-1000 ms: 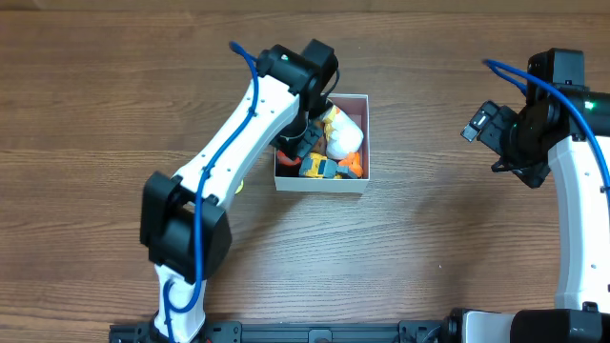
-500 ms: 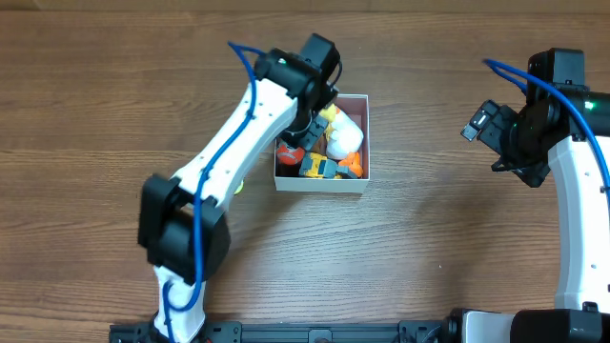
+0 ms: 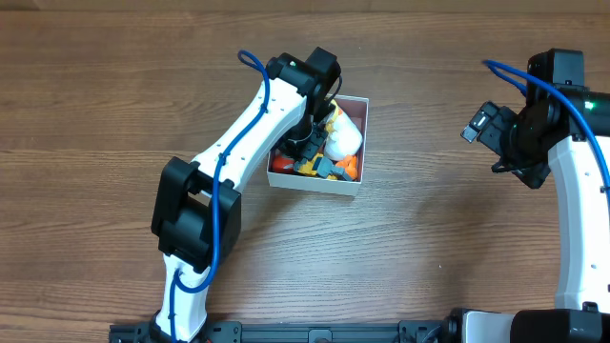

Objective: Pack container
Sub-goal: 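Lower the red ball into the box and open the left gripper, then grasp the yellow cat-face lollipop toy with the left gripper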

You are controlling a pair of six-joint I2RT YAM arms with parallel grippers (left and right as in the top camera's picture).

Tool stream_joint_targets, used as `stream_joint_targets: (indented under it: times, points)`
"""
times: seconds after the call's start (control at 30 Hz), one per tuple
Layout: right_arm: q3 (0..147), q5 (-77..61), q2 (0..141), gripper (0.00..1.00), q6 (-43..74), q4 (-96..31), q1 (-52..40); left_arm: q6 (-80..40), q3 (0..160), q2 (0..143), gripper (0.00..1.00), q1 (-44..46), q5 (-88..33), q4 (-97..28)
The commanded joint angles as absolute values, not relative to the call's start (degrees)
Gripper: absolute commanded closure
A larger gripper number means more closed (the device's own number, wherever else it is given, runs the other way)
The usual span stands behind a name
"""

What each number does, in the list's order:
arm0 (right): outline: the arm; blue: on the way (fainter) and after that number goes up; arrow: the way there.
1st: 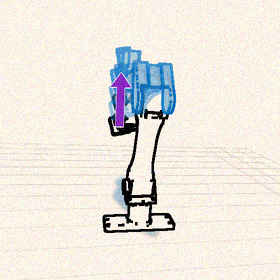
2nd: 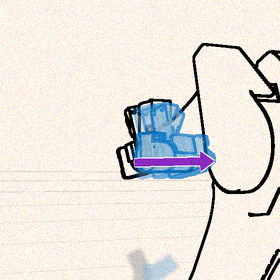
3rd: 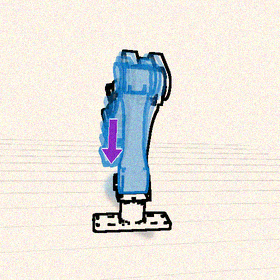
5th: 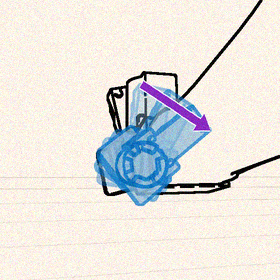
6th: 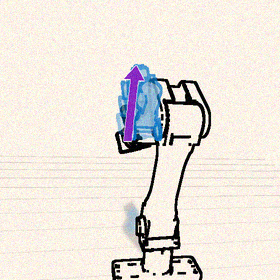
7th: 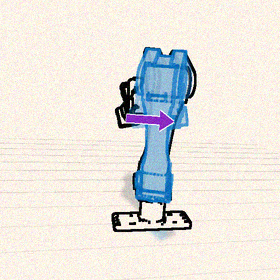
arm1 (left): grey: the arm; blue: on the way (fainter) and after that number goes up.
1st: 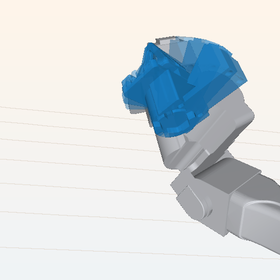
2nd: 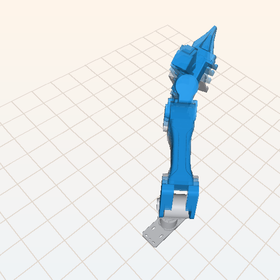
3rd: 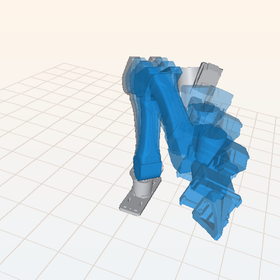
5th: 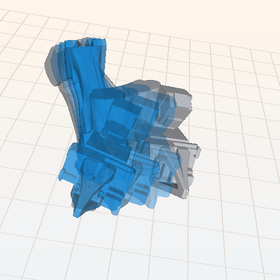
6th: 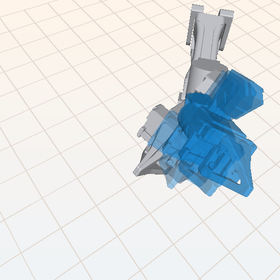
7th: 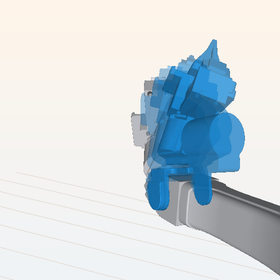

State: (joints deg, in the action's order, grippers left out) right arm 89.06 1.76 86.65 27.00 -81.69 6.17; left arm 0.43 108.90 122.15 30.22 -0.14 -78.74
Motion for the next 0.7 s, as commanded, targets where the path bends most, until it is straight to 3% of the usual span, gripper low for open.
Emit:
stream_joint_targets:
  times: [0.0, 0.1, 0.17, 0.37, 0.5, 0.67]
  points:
    - [89.2, 2.4, 86.5, 0.0, 26.9, -81.6, 6.1, -0.8, 117.9, 113.9, 0.61, 29.9, 4.3, -82.6]
    - [89.2, 2.4, 86.5, 0.0, 27.0, -81.8, 6.1, -3.5, 123.7, 105.8, 0.36, 28.5, 12.2, -85.8]
    - [89.2, 2.4, 86.5, 0.0, 27.0, -82.0, 6.1, -5.8, 123.9, 100.3, 0.27, 25.1, 11.7, -88.1]
    - [89.2, 2.4, 86.5, 0.0, 27.0, -82.2, 6.1, -8.8, 118.5, 96.9, 0.23, 10.2, 6.9, -96.2]
    - [89.2, 2.4, 86.5, 0.0, 27.0, -82.2, 6.1, -6.5, 101.5, 97.0, 0.21, 4.6, -0.3, -88.0]
    - [89.2, 2.4, 86.5, 0.0, 27.0, -81.9, 6.1, -0.4, 82.8, 97.1, 0.23, 4.2, -5.8, -73.1]
